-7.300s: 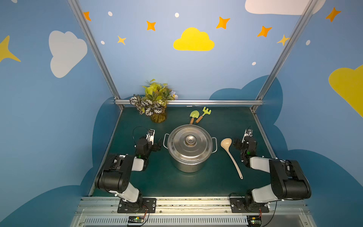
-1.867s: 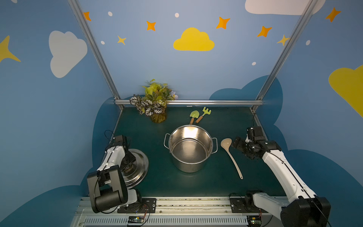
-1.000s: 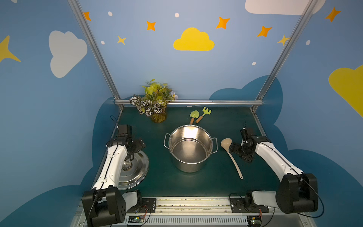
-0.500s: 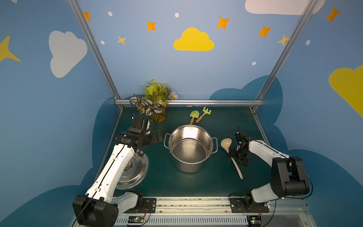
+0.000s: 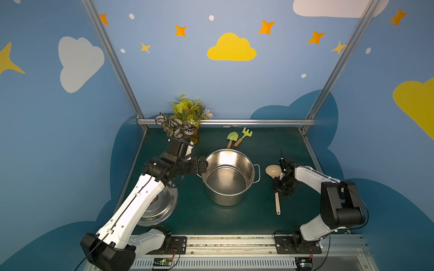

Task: Stir the soup with a spoon
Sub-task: Pick up the spoon from the center of the board.

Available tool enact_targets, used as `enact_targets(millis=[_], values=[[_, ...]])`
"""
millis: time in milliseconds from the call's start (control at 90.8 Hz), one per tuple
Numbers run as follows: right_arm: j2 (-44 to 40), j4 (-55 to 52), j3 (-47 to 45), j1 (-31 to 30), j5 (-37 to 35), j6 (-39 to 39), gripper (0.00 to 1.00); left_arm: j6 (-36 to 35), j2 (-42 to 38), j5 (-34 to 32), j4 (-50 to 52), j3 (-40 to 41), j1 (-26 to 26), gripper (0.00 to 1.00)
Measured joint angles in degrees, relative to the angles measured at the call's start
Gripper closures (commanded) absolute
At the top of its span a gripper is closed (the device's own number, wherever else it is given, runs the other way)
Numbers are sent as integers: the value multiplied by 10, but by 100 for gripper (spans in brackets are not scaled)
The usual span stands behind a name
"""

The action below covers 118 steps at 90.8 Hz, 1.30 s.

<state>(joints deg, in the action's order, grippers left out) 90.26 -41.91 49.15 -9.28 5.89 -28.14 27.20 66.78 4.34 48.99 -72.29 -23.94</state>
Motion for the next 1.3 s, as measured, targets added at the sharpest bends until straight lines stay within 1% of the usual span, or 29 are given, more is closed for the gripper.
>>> enact_targets(millis=[55, 297, 440, 628, 782, 947, 1068, 1145, 1299], values=[[-9, 4, 0, 0, 11, 5, 100, 0, 0, 0, -1, -4, -6, 0], [-52, -6, 0, -5, 23, 2, 100, -4, 2, 10, -5, -8, -30, 0], [-111, -33, 11, -5, 40, 1, 100, -5, 15, 21, -13, -13, -55, 0], [-189, -60, 69, -5, 111, 0, 100, -4, 40, 53, -30, -29, -86, 1], [-224, -67, 124, -10, 185, -6, 100, -4, 64, 105, -64, -34, -115, 1], [-229, -63, 175, -42, 249, -29, 100, -2, 91, 168, -120, -34, -153, 3], [-232, -31, 194, -76, 293, -60, 100, -2, 111, 195, -158, -34, -184, 4], [-231, -5, 203, -98, 314, -80, 100, 0, 122, 211, -183, -34, -200, 7], [-209, 28, 243, -143, 342, -108, 100, 13, 142, 238, -225, -33, -214, 12]])
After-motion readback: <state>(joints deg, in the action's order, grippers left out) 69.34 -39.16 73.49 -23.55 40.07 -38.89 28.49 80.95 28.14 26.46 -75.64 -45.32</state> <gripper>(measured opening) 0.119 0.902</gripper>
